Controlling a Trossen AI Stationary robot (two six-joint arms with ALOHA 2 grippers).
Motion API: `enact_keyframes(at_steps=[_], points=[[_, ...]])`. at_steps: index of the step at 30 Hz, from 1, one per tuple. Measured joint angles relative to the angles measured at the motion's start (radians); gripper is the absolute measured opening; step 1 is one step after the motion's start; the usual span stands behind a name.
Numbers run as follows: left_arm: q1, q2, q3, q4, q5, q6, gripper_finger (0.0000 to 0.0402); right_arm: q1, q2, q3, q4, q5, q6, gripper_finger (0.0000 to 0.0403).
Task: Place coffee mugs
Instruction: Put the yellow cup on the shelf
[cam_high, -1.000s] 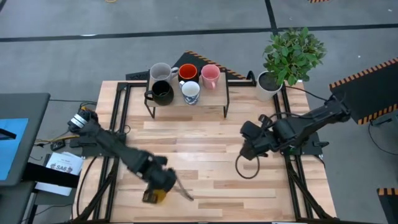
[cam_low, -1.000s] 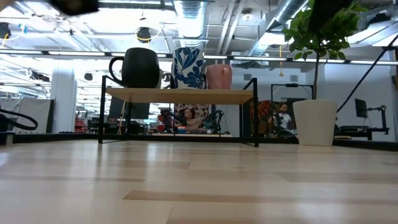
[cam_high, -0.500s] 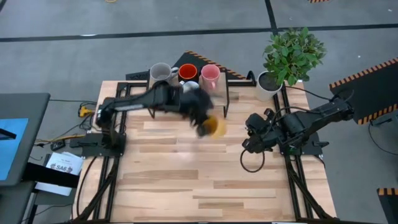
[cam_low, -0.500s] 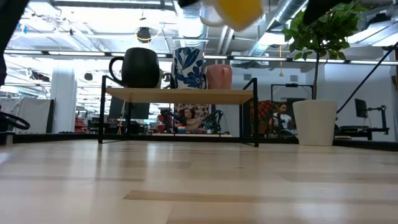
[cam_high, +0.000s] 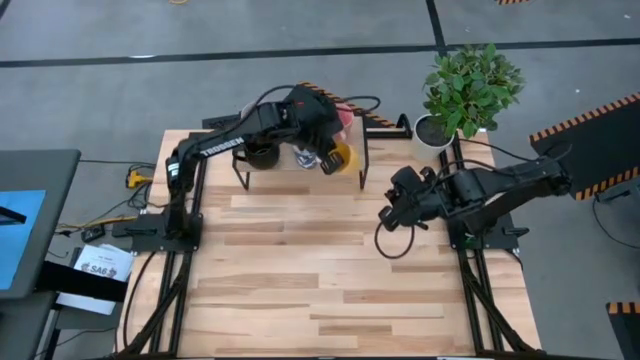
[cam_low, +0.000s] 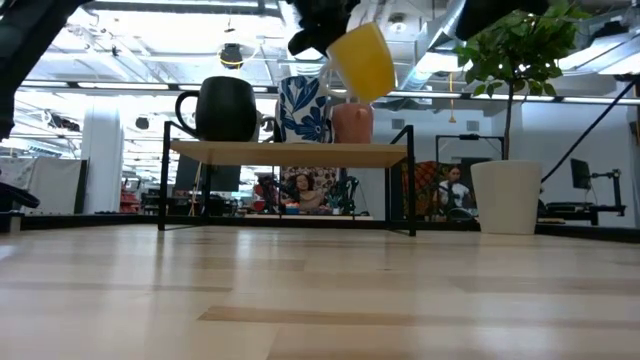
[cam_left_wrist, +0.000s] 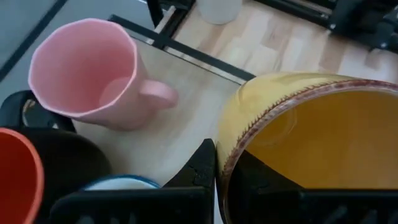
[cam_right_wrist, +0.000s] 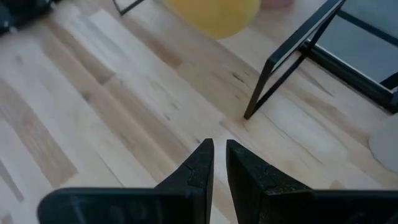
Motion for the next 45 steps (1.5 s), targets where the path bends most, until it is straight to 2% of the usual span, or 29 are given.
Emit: enact_keyframes(at_steps=[5,15,23,45], points=[[0.045,0.0,0.0,0.001,0.077,0.05,0.0,-0.033,0.0,0.0,0.046,0.0,0.002,0.007],[0.048,0.0,0.0,0.051,0.072,0.087,0.0,-0.071,0.0,0.0,0.104,0.0,-0.052,0.007],[0.046,-0.001,0.0,0.063,0.111,0.088,0.0,-0.095,0.0,0.0,0.138,-0.004,-0.096,0.007],[0.033,-0.002,0.0,0.071,0.105,0.077,0.0,-0.095,0.001,0.0,0.135,-0.031,-0.088,0.007]])
